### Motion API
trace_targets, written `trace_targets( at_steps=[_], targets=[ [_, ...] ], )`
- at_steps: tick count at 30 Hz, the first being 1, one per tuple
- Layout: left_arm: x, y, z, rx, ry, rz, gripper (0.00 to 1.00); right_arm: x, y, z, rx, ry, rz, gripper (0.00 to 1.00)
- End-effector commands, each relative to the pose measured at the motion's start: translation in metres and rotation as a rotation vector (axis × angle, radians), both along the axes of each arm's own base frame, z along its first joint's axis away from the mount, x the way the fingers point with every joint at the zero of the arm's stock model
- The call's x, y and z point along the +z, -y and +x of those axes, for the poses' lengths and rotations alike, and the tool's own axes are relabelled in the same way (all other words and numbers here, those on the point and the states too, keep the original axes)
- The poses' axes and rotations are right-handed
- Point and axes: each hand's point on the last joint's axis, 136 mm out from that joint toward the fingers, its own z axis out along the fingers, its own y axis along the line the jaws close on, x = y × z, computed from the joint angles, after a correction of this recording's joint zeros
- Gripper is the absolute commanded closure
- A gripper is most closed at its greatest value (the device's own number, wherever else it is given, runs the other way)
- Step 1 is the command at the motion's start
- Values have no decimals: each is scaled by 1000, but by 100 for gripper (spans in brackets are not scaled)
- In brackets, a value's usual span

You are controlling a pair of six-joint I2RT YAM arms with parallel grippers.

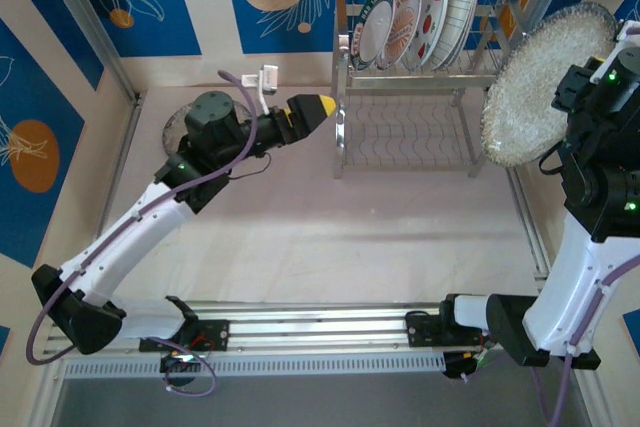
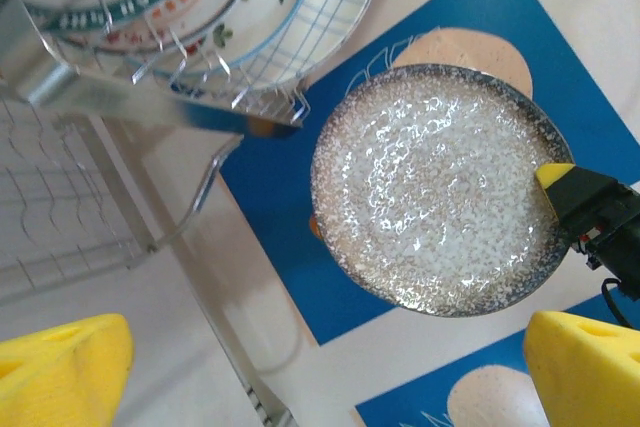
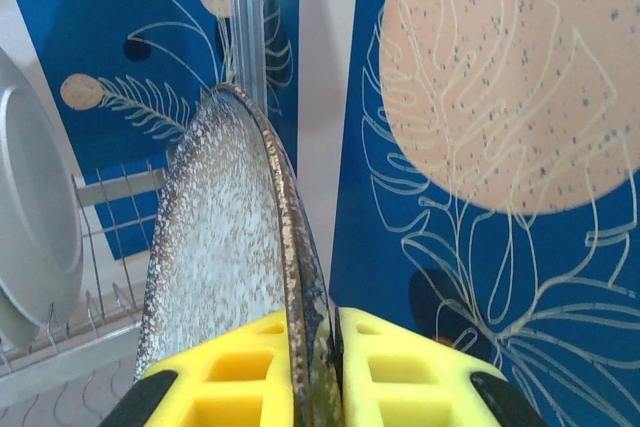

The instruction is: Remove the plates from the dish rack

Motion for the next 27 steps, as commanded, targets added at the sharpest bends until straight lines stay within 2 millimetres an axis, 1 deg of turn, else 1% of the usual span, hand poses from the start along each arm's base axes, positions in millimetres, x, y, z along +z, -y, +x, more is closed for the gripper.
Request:
trace_targets(
  at_steps=[1,5,10,15,19,23,27],
  targets=[
    [-27,26,-10,-104,-87,-11,0,39,-3,-26,-8,255,118,100],
    [-60,49,-15,-167,-181,-24,0,12,-9,-30,11,201,214,100],
    [-107,79,-25,-260,-306,12,0,-22,-18,-34,33,131,323,100],
    [-143,109,-30,-360,-430,-34,0,-54,-33,-32,81,68,456,100],
    [-158,126,-28,-418,-521,-125,1,-78,-47,-24,127,29,553,100],
    [-165,139,-30,-480,-564,-154,2,-91,-63,-14,208,14,621,100],
    [-169,144,-32,-520,-586,-158,3,-101,-79,-5,290,-19,671,100]
  ],
)
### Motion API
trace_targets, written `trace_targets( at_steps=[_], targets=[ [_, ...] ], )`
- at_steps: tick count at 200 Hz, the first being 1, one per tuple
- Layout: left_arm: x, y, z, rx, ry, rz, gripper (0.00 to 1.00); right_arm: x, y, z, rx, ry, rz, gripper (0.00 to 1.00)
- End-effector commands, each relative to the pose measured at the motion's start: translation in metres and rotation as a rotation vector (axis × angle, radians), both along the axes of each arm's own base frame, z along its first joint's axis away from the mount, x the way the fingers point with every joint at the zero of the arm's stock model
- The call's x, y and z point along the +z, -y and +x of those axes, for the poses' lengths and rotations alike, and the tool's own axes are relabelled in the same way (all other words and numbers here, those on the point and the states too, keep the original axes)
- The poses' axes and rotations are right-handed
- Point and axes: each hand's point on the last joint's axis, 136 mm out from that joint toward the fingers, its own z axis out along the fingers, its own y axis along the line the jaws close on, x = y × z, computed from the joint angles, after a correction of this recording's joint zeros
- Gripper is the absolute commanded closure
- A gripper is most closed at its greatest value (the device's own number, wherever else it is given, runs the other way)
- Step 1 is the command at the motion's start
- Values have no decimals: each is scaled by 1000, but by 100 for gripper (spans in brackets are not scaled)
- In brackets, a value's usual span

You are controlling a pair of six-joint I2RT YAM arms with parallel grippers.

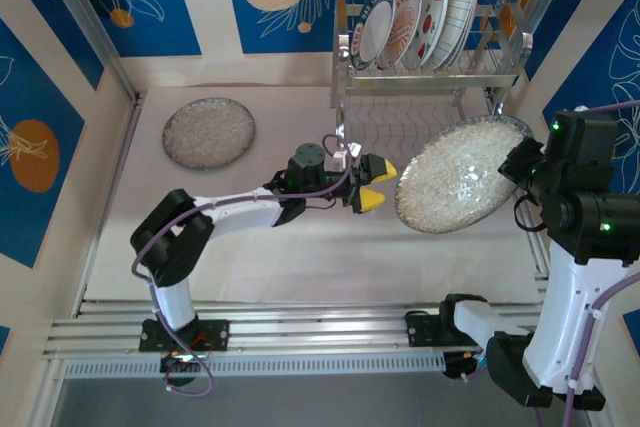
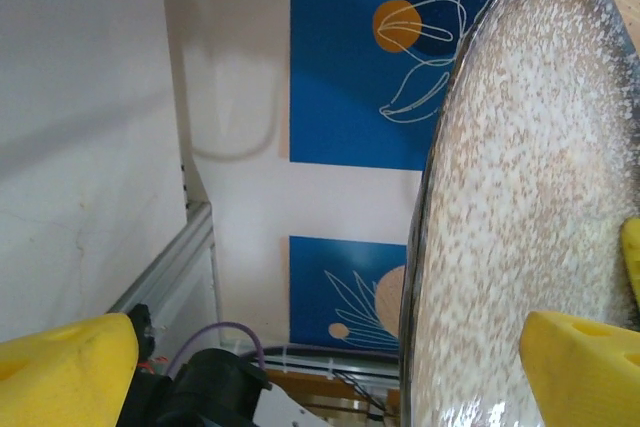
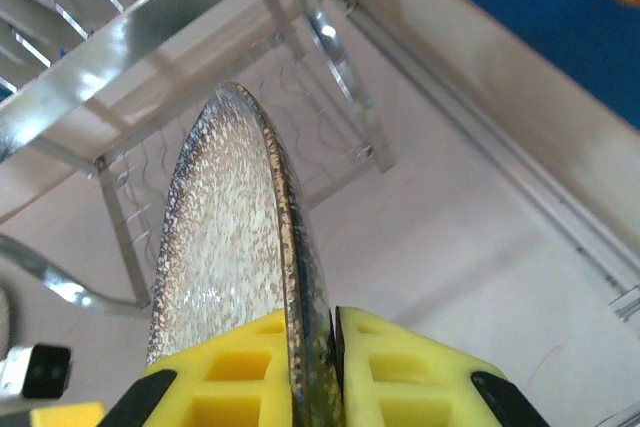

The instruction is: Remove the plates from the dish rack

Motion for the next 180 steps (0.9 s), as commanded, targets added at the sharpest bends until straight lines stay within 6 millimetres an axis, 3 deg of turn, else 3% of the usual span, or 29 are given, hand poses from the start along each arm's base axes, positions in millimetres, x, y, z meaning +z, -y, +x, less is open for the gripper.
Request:
trace_targets(
  at_steps=[1,90,180],
  targets=[
    [37,7,-14,-82,36,-127,4,56,-28,24,97,302,152,100],
    [46,-1,-12,-121,21,-167,19,32,-60,59,320,319,413,100],
    [54,-18,2,-66,38,-177,46,-2,-73,64,399,278,530,100]
  ],
)
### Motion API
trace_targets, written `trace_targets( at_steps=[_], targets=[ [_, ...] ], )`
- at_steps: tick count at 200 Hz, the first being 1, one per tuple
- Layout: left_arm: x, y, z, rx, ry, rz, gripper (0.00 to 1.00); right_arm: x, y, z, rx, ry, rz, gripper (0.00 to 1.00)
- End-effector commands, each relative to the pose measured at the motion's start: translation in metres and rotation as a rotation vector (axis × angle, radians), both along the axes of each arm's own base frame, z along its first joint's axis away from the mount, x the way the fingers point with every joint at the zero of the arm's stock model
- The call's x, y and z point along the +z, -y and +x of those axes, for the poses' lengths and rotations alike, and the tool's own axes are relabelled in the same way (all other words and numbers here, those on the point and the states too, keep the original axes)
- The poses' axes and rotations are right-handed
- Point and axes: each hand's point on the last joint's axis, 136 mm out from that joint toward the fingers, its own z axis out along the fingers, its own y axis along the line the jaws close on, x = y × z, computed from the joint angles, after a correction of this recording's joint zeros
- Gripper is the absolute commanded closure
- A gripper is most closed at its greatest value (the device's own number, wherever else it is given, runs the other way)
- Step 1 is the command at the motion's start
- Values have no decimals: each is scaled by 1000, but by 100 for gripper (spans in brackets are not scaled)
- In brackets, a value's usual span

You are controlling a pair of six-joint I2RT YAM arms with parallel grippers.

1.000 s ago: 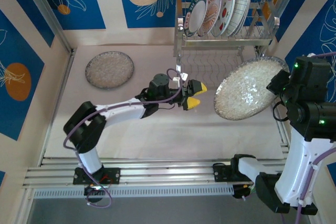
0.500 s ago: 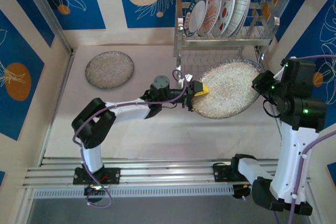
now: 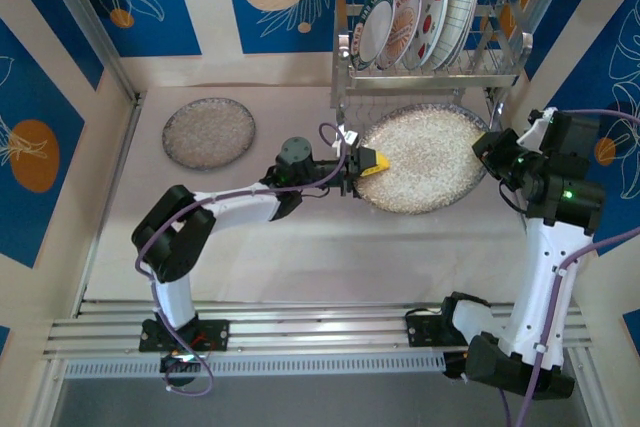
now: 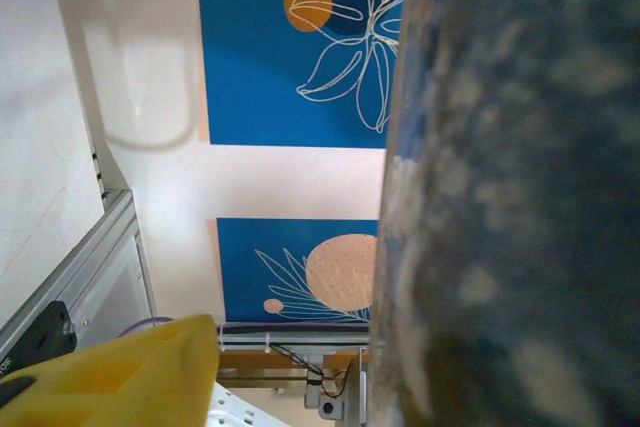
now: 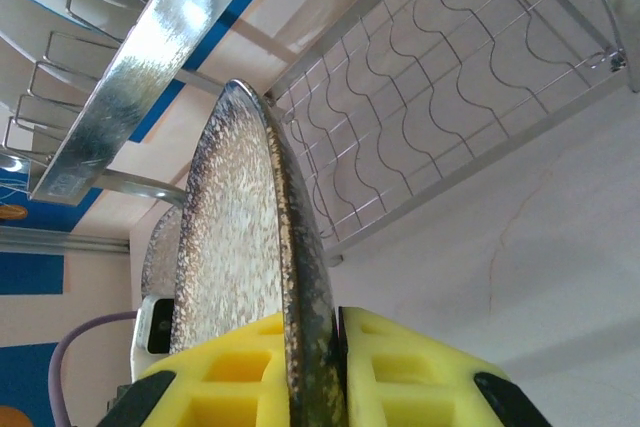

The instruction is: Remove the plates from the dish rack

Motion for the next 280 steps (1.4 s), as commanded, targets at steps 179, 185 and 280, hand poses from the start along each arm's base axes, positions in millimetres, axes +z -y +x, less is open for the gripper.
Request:
trace_targets(
  at_steps=[179,185,280],
  targets=[
    [35,-35,-8,74,122,22,94,17,-54,-5,231,51,250,68],
    [36,-37,-7,85,122,21,95,17,-57,-6,239,42,251,65],
    [63,-104,14,289,128,-42,100,7,-97,-13,281,9,147,43]
  ],
)
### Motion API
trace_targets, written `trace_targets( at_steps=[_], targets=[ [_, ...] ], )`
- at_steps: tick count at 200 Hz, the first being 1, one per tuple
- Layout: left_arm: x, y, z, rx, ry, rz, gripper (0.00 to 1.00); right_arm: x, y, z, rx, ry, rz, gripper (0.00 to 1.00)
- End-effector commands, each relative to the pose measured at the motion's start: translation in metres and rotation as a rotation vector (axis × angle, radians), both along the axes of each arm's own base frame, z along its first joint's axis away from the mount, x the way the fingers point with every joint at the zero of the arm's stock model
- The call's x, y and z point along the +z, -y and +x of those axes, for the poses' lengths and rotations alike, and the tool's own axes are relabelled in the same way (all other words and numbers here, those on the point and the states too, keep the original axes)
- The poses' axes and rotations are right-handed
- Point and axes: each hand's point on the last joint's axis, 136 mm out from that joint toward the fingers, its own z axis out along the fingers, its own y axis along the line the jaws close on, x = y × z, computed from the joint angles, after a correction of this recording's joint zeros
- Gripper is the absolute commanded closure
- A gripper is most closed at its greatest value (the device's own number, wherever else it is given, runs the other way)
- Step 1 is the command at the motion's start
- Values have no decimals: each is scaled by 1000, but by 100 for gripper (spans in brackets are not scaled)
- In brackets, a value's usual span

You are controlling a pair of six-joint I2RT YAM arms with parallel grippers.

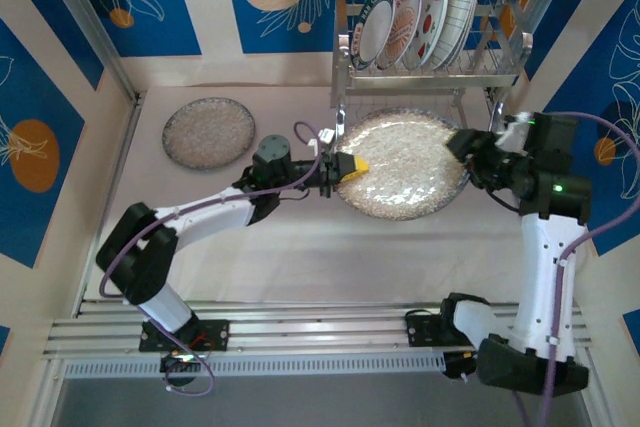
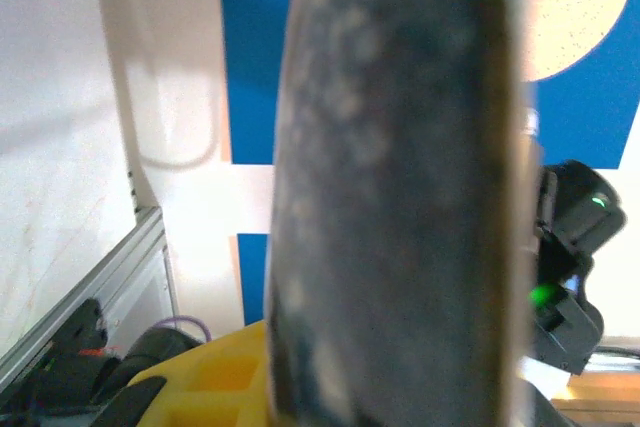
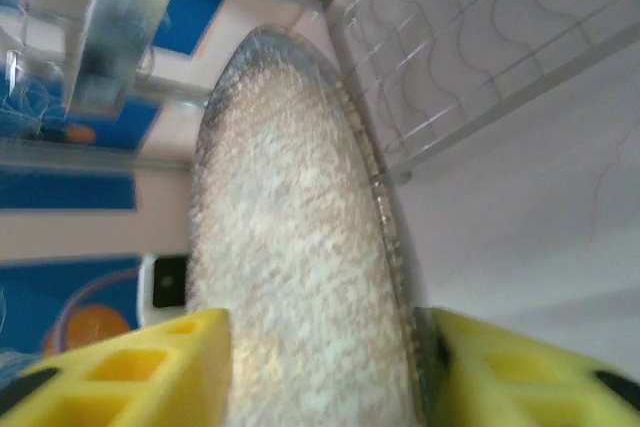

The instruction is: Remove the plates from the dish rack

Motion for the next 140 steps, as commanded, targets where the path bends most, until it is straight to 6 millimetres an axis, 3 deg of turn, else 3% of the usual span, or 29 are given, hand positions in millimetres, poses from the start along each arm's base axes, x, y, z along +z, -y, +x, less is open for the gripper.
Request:
trace_targets(
  at_steps=[1,63,140],
  targets=[
    [52,-49,15,165,128,-100,100,26,-40,-14,93,91,15,43],
    [68,-99,26,308,169,-89,100,22,-73,-2,163,113,-24,37],
    [74,-152,14,425,176,-50,100,17,-119,0,173,194,-78,34]
  ],
)
